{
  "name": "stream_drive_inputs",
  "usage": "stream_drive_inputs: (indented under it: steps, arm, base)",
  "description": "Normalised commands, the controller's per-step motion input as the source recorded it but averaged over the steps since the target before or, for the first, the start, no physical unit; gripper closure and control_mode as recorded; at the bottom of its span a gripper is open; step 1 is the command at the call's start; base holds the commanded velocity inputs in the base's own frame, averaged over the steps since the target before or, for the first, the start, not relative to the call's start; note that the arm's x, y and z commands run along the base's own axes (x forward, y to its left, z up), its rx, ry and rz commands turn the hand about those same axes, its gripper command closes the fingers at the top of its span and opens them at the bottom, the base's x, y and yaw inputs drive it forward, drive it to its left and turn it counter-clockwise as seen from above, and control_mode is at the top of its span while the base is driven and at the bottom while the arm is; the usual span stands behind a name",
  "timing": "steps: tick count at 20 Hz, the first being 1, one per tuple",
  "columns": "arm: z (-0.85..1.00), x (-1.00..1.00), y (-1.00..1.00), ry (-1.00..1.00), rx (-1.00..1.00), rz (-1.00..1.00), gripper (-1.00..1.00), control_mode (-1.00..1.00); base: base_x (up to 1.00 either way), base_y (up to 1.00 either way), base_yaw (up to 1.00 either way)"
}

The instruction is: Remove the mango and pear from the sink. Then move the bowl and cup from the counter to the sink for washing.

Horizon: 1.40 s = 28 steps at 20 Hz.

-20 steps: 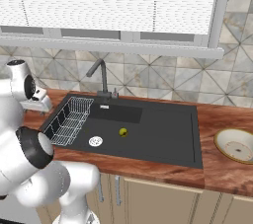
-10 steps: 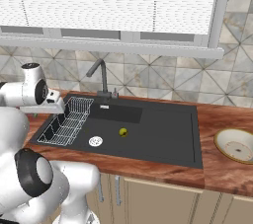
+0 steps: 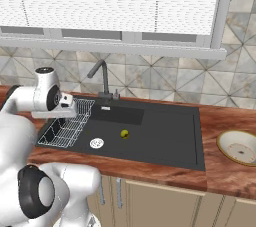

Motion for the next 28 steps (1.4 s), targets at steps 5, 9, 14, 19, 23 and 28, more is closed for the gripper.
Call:
stream_drive_inputs:
  steps: [5, 9, 14, 19, 23, 28]
  arm:
    - [-0.03, 0.00, -0.38, 0.00, -0.02, 0.04, -1.00, -1.00]
    - [0.00, 0.00, -0.38, 0.00, -0.04, 0.00, -1.00, -1.00]
    - [0.00, 0.00, -0.38, 0.00, -0.05, 0.00, -1.00, -1.00]
    - [0.00, 0.00, -0.41, 0.00, -0.02, 0.00, -1.00, -1.00]
    - [0.00, -0.01, -0.45, 0.00, 0.00, 0.03, -1.00, -1.00]
    - [0.00, 0.00, -0.47, 0.00, 0.00, 0.03, -1.00, -1.00]
  base:
    - [0.00, 0.00, 0.00]
    - [0.00, 0.00, 0.00]
    - [0.00, 0.00, 0.00]
    - [0.00, 0.00, 0.00]
    - [0.00, 0.00, 0.00]
    - [0.00, 0.00, 0.00]
